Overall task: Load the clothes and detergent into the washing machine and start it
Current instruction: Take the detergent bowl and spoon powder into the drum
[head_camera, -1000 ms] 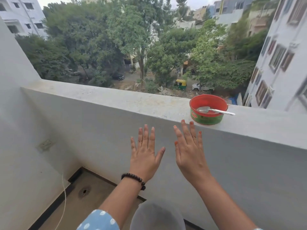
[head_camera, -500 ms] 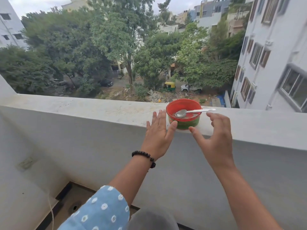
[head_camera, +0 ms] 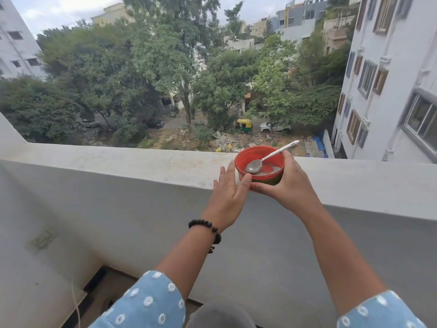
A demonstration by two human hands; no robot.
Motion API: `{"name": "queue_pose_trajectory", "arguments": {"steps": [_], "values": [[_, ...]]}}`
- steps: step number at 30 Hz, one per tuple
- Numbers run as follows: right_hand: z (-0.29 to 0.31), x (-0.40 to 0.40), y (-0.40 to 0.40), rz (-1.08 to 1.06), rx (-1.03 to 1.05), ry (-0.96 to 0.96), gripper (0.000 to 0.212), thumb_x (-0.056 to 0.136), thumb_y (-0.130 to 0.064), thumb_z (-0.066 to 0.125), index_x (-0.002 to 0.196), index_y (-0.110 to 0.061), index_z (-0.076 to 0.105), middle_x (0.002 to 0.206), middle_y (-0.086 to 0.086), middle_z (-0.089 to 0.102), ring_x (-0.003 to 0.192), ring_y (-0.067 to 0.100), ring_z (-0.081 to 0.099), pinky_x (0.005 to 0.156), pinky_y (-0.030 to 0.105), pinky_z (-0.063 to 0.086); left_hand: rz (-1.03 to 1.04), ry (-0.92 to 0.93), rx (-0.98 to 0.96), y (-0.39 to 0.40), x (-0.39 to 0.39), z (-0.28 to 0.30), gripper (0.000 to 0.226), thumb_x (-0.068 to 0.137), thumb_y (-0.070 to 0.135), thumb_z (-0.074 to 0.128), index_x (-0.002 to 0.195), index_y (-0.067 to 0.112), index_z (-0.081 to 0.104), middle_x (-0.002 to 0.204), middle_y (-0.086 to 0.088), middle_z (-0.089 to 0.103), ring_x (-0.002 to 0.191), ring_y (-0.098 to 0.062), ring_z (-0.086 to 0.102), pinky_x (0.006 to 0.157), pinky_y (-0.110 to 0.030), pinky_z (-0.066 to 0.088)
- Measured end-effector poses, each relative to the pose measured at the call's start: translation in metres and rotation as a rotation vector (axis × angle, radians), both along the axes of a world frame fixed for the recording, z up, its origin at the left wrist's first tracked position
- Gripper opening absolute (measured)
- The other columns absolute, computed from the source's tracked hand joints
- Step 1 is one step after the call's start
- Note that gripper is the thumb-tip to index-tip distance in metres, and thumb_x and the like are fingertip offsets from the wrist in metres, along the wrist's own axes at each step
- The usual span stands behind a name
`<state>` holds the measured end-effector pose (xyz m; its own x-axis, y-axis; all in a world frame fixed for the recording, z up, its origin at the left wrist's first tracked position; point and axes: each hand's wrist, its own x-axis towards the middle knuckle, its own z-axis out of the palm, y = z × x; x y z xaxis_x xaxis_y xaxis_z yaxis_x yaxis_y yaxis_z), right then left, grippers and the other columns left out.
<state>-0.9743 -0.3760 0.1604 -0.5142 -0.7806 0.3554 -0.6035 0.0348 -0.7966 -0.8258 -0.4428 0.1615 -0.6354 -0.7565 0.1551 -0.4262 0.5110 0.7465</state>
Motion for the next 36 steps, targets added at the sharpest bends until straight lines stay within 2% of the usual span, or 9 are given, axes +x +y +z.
{"name": "queue_pose_trajectory", "arguments": {"steps": [4, 8, 12, 17, 21, 24, 26, 29, 36], "values": [[0.001, 0.002, -0.002, -0.021, -0.057, -0.024, 0.088, 0.054, -0.046, 0.092, 0.126, -0.017, 0.049, 0.111, -0.005, 0.061, 0.098, 0.010, 0.055, 0.069, 0.003, 0.038, 0.013, 0.038, 0.018, -0.002, 0.004, 0.000, 0.071, 0.095, 0.059, 0.028, 0.157, 0.029, 0.012, 0.163, 0.012, 0.013, 0.151, -0.010, -0.007, 0.124, -0.041, 0.003], [0.002, 0.006, 0.001, -0.029, -0.099, -0.028, 0.082, 0.052, -0.043, 0.092, 0.120, -0.019, 0.053, 0.100, -0.012, 0.060, 0.091, 0.009, 0.056, 0.067, -0.002, 0.038, 0.012, 0.056, 0.057, -0.003, 0.011, -0.001, 0.072, 0.094, 0.061, 0.028, 0.156, 0.030, 0.013, 0.163, 0.013, 0.013, 0.151, -0.008, -0.007, 0.124, -0.039, 0.005], [0.003, 0.011, 0.005, -0.003, -0.136, -0.045, 0.084, 0.051, -0.045, 0.092, 0.121, -0.021, 0.054, 0.103, -0.013, 0.063, 0.094, 0.007, 0.059, 0.069, 0.001, 0.041, 0.037, 0.122, 0.136, 0.001, 0.019, 0.001, 0.079, 0.088, 0.065, 0.027, 0.156, 0.026, 0.016, 0.163, 0.009, 0.017, 0.151, -0.007, 0.004, 0.124, -0.040, 0.010], [0.003, 0.027, 0.003, 0.063, -0.174, -0.083, 0.081, 0.052, -0.042, 0.093, 0.122, -0.022, 0.056, 0.107, -0.011, 0.067, 0.097, 0.006, 0.062, 0.074, 0.001, 0.042, 0.111, 0.281, 0.299, 0.000, 0.034, 0.009, 0.061, 0.101, 0.050, 0.032, 0.155, 0.025, 0.020, 0.156, 0.011, 0.028, 0.136, 0.001, 0.026, 0.108, -0.020, 0.021], [0.002, 0.052, -0.002, 0.162, -0.194, -0.113, 0.082, 0.053, -0.037, 0.093, 0.123, -0.025, 0.055, 0.109, -0.014, 0.067, 0.100, 0.002, 0.063, 0.078, 0.006, 0.046, 0.158, 0.456, 0.491, -0.008, 0.053, 0.009, 0.068, 0.092, 0.063, 0.046, 0.148, 0.027, 0.032, 0.122, 0.014, 0.059, 0.115, -0.005, 0.052, 0.097, -0.027, 0.041], [-0.002, 0.070, -0.008, 0.238, -0.195, -0.125, 0.086, 0.054, -0.037, 0.094, 0.129, -0.024, 0.053, 0.113, -0.014, 0.066, 0.105, 0.004, 0.063, 0.087, 0.022, 0.053, 0.183, 0.581, 0.656, -0.008, 0.073, 0.013, 0.053, 0.094, 0.053, 0.054, 0.135, 0.019, 0.050, 0.113, -0.002, 0.072, 0.099, -0.016, 0.069, 0.091, -0.038, 0.056], [-0.004, 0.082, -0.012, 0.289, -0.192, -0.139, 0.087, 0.054, -0.041, 0.092, 0.130, -0.024, 0.052, 0.115, -0.013, 0.065, 0.107, 0.007, 0.063, 0.090, 0.029, 0.054, 0.204, 0.675, 0.768, -0.006, 0.088, 0.013, 0.053, 0.090, 0.047, 0.057, 0.128, 0.010, 0.057, 0.105, -0.009, 0.074, 0.087, -0.017, 0.071, 0.080, -0.036, 0.060], [-0.007, 0.104, -0.016, 0.371, -0.178, -0.175, 0.089, 0.051, -0.049, 0.087, 0.129, -0.025, 0.052, 0.116, -0.014, 0.064, 0.109, 0.007, 0.061, 0.093, 0.030, 0.053, 0.254, 0.797, 0.901, 0.001, 0.114, 0.011, 0.060, 0.081, 0.046, 0.063, 0.123, 0.004, 0.061, 0.110, -0.017, 0.072, 0.094, -0.026, 0.071, 0.081, -0.038, 0.061], [-0.016, 0.162, -0.031, 0.661, -0.023, -0.260, 0.083, 0.059, -0.032, 0.093, 0.125, -0.046, 0.045, 0.119, -0.019, 0.061, 0.112, -0.002, 0.058, 0.096, 0.020, 0.049, 0.406, 0.937, 0.929, 0.018, 0.186, 0.000, 0.051, 0.081, 0.035, 0.062, 0.118, 0.000, 0.063, 0.115, -0.024, 0.069, 0.105, -0.033, 0.068, 0.088, -0.042, 0.056]]}}
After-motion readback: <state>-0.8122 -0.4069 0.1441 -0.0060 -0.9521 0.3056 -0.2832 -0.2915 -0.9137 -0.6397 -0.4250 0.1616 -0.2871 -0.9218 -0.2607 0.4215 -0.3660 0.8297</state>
